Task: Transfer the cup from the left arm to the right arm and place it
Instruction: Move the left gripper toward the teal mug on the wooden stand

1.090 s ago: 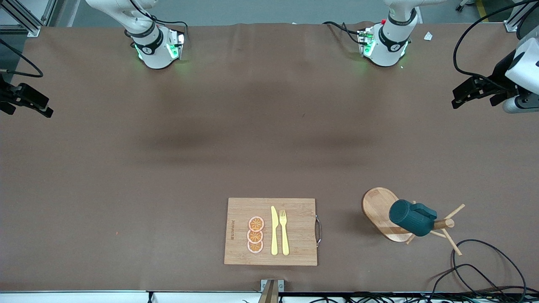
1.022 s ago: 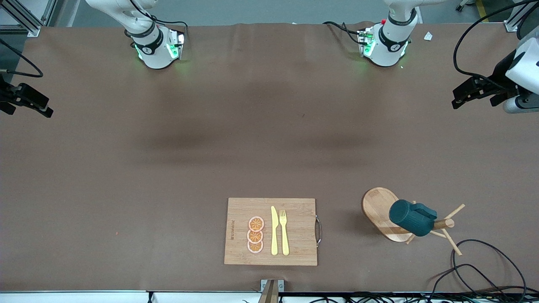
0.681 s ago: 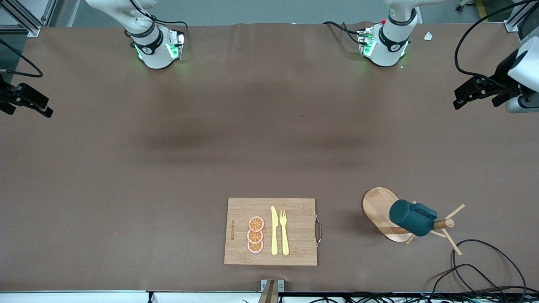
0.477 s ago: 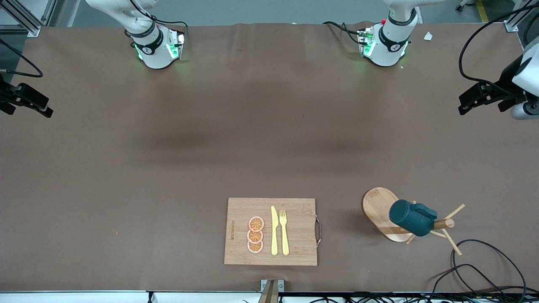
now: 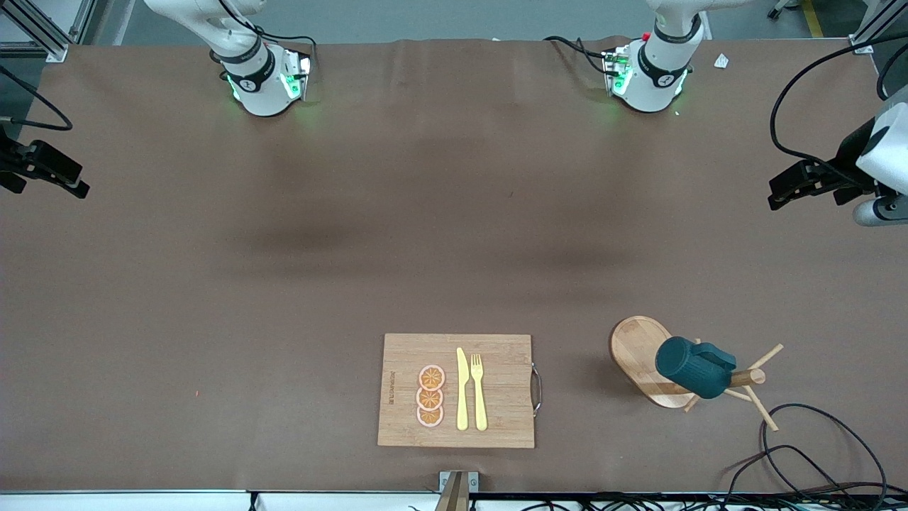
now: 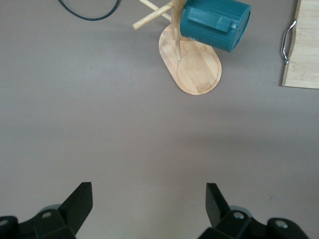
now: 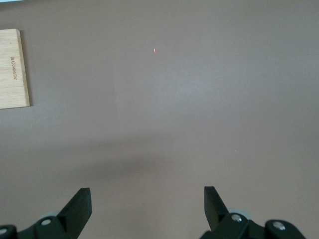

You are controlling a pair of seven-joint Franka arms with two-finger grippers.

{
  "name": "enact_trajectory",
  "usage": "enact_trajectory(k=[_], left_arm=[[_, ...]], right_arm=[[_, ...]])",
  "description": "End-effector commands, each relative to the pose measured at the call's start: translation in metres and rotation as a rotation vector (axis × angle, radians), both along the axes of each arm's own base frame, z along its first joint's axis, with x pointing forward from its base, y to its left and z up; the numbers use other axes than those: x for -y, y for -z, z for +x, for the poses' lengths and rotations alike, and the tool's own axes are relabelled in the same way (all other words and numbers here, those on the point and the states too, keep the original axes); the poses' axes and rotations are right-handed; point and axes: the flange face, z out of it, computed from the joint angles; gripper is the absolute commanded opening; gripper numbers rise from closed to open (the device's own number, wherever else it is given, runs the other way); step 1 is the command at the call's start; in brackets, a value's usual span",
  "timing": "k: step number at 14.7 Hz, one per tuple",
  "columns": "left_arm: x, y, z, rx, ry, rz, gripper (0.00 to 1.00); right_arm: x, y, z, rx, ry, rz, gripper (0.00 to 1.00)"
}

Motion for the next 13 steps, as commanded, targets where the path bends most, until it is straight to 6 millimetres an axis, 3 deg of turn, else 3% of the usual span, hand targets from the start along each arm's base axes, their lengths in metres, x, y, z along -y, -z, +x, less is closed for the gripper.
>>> enact_trajectory(k=[1,13], left_arm=[[-0.002,-0.002,0.012,0.012,-0.005,-0.001,1.00],[0.003,0.066,0.090,0.152,-0.396,-0.170,1.00]], right_arm=[[0.002,-0.004,-0.008,0.001,-0.003,-0.010,1.00],[0.004,-0.004,-0.008,-0.001,-0.011,-0.011,1.00]])
